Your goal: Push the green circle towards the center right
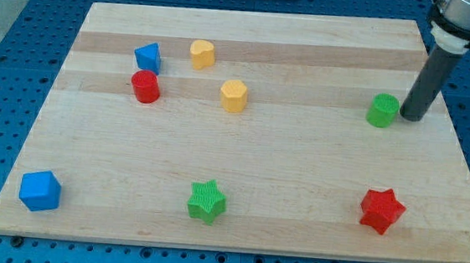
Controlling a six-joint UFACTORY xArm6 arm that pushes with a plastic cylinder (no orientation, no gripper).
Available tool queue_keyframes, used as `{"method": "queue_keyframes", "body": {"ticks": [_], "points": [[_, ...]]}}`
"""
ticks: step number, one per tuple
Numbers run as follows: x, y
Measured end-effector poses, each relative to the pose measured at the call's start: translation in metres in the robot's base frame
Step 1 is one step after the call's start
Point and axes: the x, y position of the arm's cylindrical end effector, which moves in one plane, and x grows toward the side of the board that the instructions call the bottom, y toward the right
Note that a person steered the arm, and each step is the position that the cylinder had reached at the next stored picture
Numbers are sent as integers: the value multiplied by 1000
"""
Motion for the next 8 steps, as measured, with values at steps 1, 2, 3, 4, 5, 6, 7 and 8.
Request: {"method": "queue_keyframes", "body": {"ticks": [1,2,3,4,5,6,7,8], "points": [[8,1],[28,10],[28,10],[28,10],[28,-2],[27,-24],[27,-42],[27,-38]]}}
